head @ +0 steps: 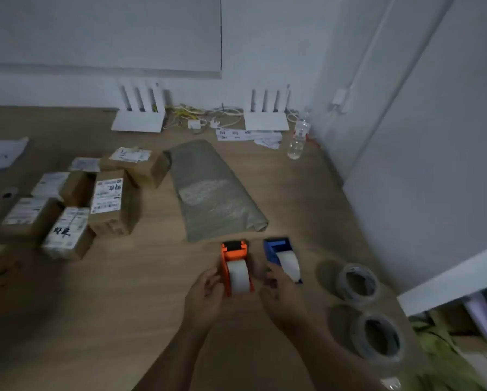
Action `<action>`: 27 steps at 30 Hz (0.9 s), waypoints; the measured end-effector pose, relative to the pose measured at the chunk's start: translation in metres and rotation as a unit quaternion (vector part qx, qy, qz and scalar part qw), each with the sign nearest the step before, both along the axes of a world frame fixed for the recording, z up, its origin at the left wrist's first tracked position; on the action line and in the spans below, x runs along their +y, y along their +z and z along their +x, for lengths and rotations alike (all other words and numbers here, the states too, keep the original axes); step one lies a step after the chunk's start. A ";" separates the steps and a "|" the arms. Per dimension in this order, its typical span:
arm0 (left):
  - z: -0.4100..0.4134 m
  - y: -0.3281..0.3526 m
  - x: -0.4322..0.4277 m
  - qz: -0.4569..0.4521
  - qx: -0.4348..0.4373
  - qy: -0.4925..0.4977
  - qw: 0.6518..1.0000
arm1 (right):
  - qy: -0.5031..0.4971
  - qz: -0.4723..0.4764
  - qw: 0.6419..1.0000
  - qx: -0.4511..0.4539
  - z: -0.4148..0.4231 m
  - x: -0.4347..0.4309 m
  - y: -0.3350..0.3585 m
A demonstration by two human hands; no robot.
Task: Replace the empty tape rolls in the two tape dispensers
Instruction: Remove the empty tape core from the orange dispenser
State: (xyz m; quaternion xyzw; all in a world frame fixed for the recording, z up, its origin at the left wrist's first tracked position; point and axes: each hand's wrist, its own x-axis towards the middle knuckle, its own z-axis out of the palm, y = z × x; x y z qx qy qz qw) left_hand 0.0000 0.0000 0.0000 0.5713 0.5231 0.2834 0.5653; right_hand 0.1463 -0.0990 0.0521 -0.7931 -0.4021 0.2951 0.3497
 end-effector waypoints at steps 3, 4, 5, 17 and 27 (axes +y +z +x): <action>0.008 -0.008 0.006 -0.011 0.007 0.007 1.000 | -0.016 -0.030 0.999 -0.001 0.004 0.009 -0.012; 0.010 -0.008 0.007 -0.029 0.018 0.007 0.999 | -0.011 -0.045 0.999 -0.001 0.006 0.011 -0.017; 0.013 -0.012 0.007 -0.038 0.022 0.010 0.999 | -0.010 -0.053 0.999 0.004 0.008 0.012 -0.024; 0.040 -0.026 0.014 -0.137 0.008 0.063 0.989 | 0.032 -0.104 0.993 0.050 0.032 0.022 -0.044; 0.052 -0.014 0.012 -0.126 -0.006 0.068 0.990 | 0.066 -0.071 0.992 0.079 0.032 0.031 -0.047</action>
